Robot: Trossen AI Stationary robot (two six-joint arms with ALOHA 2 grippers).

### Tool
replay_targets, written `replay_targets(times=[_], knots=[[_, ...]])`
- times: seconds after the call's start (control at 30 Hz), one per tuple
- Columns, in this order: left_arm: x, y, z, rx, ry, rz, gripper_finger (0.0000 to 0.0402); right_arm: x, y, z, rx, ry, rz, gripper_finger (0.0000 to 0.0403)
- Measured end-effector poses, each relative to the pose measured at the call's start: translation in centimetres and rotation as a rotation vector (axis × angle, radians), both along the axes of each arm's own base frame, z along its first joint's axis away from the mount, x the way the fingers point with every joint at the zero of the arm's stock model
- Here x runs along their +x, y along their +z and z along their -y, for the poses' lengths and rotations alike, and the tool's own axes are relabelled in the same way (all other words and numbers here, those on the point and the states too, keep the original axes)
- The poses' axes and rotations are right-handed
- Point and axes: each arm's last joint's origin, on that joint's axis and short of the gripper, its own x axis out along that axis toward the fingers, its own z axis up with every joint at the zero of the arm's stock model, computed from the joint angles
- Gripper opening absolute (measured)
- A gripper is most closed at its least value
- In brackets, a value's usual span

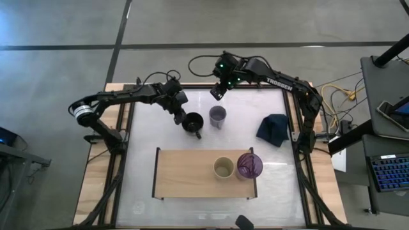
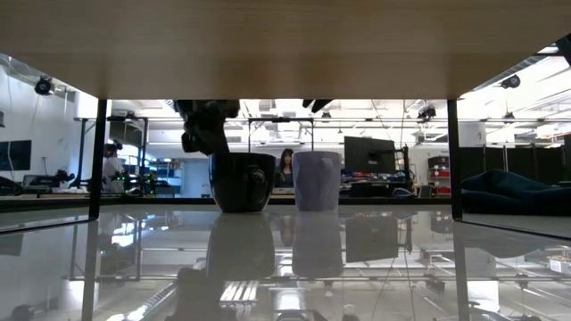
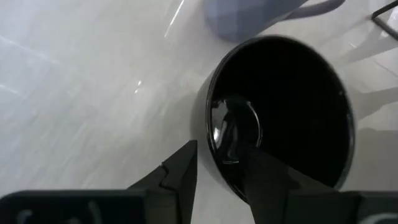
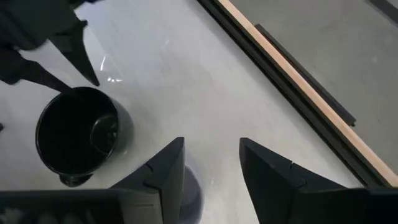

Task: Stack small to large cups/mugs on shelf
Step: Move the black mug to the top left of the table

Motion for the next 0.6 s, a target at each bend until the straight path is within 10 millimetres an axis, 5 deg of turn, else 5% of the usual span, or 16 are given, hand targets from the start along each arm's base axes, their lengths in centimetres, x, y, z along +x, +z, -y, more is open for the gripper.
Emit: replay_targets(times=[0.6], knots=[[1.2,-1.5,0.2,0.021,-0.073,-0.035,0.0087,-0.3,-1.6,-0.2,0.029,0.014,-0.070,0.0139]])
